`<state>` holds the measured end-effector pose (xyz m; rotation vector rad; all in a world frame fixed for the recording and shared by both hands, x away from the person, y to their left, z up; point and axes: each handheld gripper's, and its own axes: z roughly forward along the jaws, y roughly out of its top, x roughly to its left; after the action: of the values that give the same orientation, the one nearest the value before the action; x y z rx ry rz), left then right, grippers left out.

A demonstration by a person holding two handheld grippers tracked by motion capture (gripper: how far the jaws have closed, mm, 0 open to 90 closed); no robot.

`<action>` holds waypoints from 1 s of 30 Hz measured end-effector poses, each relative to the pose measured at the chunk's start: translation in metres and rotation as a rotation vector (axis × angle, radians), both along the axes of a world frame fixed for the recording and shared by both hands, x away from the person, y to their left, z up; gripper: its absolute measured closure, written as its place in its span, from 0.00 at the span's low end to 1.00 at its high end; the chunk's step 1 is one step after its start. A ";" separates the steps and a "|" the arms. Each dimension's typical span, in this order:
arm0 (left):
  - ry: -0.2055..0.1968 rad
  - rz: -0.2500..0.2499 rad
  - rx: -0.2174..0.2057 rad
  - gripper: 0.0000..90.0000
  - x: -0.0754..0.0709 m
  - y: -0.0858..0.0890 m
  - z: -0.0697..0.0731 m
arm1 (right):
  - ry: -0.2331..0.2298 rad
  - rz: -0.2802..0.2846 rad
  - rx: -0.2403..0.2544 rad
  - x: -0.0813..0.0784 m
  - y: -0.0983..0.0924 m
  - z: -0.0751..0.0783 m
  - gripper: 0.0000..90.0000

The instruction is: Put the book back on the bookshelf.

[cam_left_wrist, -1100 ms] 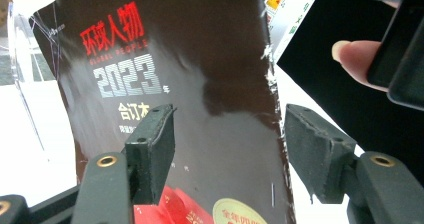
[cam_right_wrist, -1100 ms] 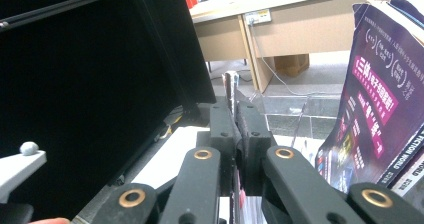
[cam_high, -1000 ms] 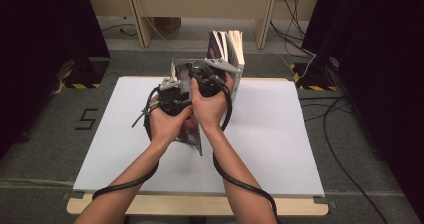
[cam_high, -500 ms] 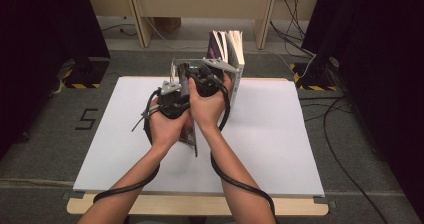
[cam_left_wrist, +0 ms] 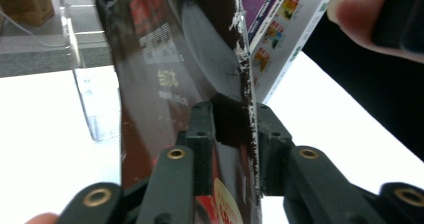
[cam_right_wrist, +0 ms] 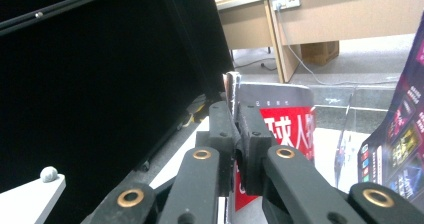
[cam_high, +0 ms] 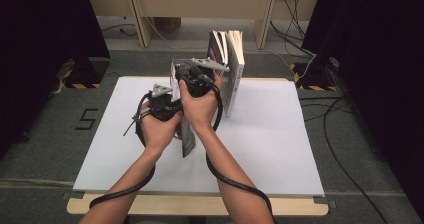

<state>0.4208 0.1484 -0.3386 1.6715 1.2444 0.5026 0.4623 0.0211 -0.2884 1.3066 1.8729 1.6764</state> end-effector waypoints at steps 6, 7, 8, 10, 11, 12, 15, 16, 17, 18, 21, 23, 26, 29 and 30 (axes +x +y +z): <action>0.001 0.025 0.002 0.95 -0.002 0.010 -0.005 | 0.002 0.019 -0.023 0.001 0.007 -0.002 0.91; -0.003 0.029 -0.006 0.96 -0.002 0.012 -0.006 | -0.001 0.025 -0.028 0.002 0.009 -0.002 0.90; -0.007 0.035 -0.011 0.96 -0.003 0.014 -0.007 | 0.001 0.038 -0.036 0.003 0.010 -0.002 0.87; -0.018 0.039 -0.023 0.96 -0.003 0.020 -0.009 | -0.001 0.070 -0.038 0.003 0.011 0.000 0.81; -0.018 0.039 -0.037 0.96 -0.003 0.023 -0.009 | -0.005 0.090 -0.033 0.003 0.010 0.002 0.77; -0.023 0.040 -0.050 0.96 -0.004 0.026 -0.008 | -0.008 0.100 -0.026 0.001 0.009 0.003 0.75; -0.038 0.040 -0.061 0.96 -0.005 0.031 -0.006 | -0.034 0.107 -0.019 -0.006 0.000 0.007 0.72; -0.045 0.036 -0.059 0.96 -0.006 0.033 -0.005 | -0.042 0.101 -0.008 -0.008 -0.006 0.008 0.71; -0.049 0.035 -0.060 0.96 -0.007 0.034 -0.005 | -0.054 0.086 -0.008 -0.010 -0.013 0.009 0.71; -0.057 0.035 -0.065 0.96 -0.007 0.035 -0.004 | -0.058 0.066 -0.002 -0.012 -0.020 0.009 0.70; -0.069 0.025 -0.075 0.96 -0.008 0.040 -0.003 | -0.056 0.025 0.003 -0.014 -0.046 0.004 0.70; -0.075 0.021 -0.082 0.96 -0.009 0.042 -0.003 | -0.058 -0.007 -0.022 -0.015 -0.065 -0.002 0.70; -0.080 0.016 -0.085 0.96 -0.008 0.046 -0.002 | -0.029 -0.048 -0.034 -0.018 -0.094 -0.016 0.69; -0.080 0.006 -0.092 0.96 -0.008 0.049 -0.001 | 0.009 -0.089 -0.040 -0.022 -0.124 -0.032 0.69; -0.085 0.004 -0.089 0.96 -0.008 0.050 0.000 | 0.018 -0.105 -0.045 -0.024 -0.134 -0.037 0.69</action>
<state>0.4131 0.1984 -0.3387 1.5581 1.1915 0.5083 0.4384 -0.1127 -0.3258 1.3813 1.8082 1.5658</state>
